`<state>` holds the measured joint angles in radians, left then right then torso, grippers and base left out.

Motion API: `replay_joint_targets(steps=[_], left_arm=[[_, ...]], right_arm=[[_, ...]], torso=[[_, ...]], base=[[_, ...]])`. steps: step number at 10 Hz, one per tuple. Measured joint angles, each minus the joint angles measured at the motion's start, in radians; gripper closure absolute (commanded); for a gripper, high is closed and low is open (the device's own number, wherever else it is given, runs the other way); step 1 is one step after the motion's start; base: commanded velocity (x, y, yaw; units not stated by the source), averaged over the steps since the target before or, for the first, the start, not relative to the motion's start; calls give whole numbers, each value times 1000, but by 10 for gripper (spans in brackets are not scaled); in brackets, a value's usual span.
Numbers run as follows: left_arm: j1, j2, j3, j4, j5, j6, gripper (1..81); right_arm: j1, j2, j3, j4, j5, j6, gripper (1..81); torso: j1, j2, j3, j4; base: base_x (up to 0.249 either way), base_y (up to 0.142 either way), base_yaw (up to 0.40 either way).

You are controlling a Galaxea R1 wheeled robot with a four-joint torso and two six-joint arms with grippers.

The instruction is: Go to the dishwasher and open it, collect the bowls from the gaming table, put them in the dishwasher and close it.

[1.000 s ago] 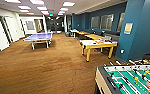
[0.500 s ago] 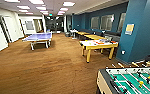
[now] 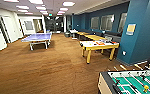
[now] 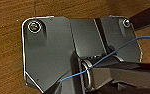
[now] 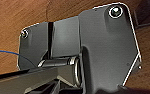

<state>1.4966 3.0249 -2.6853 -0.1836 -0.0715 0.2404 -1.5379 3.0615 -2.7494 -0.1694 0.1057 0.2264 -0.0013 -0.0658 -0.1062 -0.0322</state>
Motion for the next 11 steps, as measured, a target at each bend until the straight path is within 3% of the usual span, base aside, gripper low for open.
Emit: replay_joint_targets(steps=[11], left_arm=[[0,0,0,0,0,0,10]], right_arm=[[0,2,0,0,0,0,10]], torso=[[0,0,0,0]], base=[[143,5,0]])
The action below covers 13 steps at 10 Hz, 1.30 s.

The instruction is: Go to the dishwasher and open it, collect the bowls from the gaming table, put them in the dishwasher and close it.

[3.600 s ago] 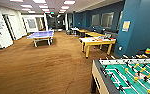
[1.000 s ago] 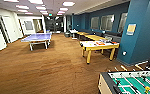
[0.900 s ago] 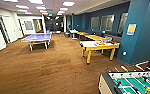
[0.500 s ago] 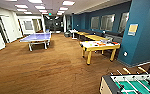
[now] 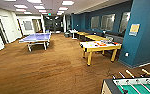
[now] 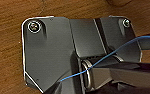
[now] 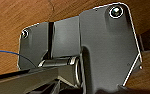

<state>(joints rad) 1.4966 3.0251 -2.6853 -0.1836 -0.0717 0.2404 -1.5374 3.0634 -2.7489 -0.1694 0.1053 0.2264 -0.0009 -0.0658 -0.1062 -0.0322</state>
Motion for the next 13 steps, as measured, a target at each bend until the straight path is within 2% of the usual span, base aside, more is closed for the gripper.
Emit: replay_joint_targets(steps=[4,11,13], left_arm=[[0,0,0,0,0,0,10],[-3,2,0,0,0,0,10],[-5,0,-1,0,0,0,10]], right_arm=[[0,0,0,0,0,0,10],[0,-2,-3,0,0,0,10],[0,1,-2,0,1,0,10]], torso=[[0,0,0,0],[0,0,0,0],[1,0,0,0]], base=[[135,15,0],[133,72,0],[133,0,0]])
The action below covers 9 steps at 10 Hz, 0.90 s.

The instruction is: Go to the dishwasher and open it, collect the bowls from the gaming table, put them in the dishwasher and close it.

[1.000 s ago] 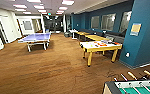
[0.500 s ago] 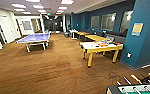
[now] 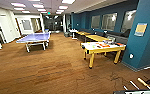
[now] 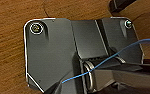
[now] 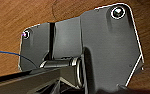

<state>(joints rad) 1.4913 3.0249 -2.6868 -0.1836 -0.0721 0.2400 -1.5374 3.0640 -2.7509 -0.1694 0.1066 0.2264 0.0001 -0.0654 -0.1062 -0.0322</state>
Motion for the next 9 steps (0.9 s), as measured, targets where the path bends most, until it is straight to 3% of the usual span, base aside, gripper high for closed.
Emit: replay_joint_targets(steps=[9], left_arm=[[3,3,1,0,1,0,10]], right_arm=[[-1,-3,0,0,-1,0,10]], torso=[[-1,0,0,0]], base=[[139,0,0]])
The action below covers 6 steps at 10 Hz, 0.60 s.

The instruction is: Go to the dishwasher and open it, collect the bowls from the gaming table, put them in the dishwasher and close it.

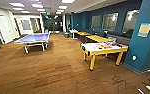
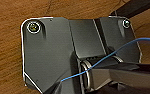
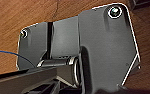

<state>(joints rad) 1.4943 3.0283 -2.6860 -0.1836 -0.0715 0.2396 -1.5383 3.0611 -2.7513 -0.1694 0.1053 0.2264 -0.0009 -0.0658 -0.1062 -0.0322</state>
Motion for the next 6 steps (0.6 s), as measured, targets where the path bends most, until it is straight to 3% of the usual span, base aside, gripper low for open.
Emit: replay_joint_targets(steps=[6], left_arm=[[0,8,0,0,0,0,10]], right_arm=[[0,0,0,0,0,0,10]], torso=[[0,0,0,0]], base=[[159,0,0]])
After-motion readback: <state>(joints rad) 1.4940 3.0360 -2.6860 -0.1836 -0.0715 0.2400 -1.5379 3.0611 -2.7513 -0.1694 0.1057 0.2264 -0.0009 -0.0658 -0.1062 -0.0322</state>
